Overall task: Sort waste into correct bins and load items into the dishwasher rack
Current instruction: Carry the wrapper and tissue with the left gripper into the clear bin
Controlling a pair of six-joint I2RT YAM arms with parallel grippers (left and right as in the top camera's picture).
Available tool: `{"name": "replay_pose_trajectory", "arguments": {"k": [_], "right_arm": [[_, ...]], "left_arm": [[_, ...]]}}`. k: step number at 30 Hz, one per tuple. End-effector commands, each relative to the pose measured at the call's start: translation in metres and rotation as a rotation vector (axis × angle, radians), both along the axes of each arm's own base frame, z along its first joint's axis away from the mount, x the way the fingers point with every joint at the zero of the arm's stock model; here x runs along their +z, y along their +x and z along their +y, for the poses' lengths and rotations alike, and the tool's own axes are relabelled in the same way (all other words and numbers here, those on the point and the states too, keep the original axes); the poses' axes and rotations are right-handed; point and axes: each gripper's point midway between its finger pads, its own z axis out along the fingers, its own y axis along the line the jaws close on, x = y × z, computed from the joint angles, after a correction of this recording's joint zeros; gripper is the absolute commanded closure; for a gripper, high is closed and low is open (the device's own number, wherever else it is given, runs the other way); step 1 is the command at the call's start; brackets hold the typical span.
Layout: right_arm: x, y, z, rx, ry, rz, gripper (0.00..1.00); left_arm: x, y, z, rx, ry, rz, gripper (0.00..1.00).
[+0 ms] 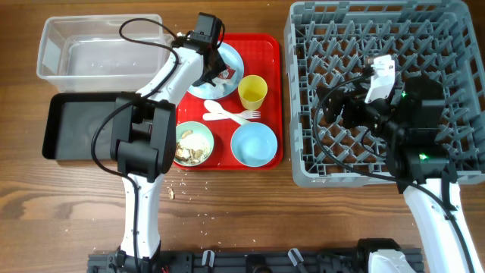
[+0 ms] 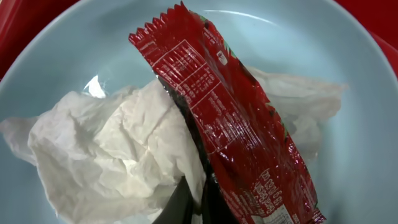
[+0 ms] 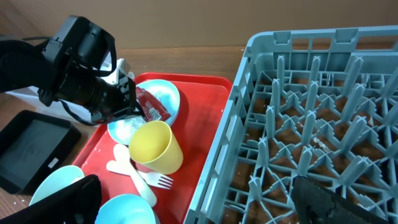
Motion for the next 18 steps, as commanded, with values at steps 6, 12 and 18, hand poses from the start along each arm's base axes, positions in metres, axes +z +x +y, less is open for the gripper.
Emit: {"name": "replay_pose_trajectory", "arguments": {"k": [6, 12, 18], "right_arm": [[0.011, 0.003, 0.002, 0.011, 0.023, -0.015, 0.00], [0.011, 0.003, 0.002, 0.011, 0.022, -0.015, 0.00], [0.011, 0.004, 0.002, 0.010, 0.022, -0.017, 0.00]], "left_arm": [[0.125, 0.021, 0.009, -0.067, -0.024, -0.225, 0.96], [0.209, 0.006, 0.074, 0.046, -0.030, -0.333, 0.96], [0.168, 0.014, 0.191, 0.267, 0.011, -0.253, 0.96]]}}
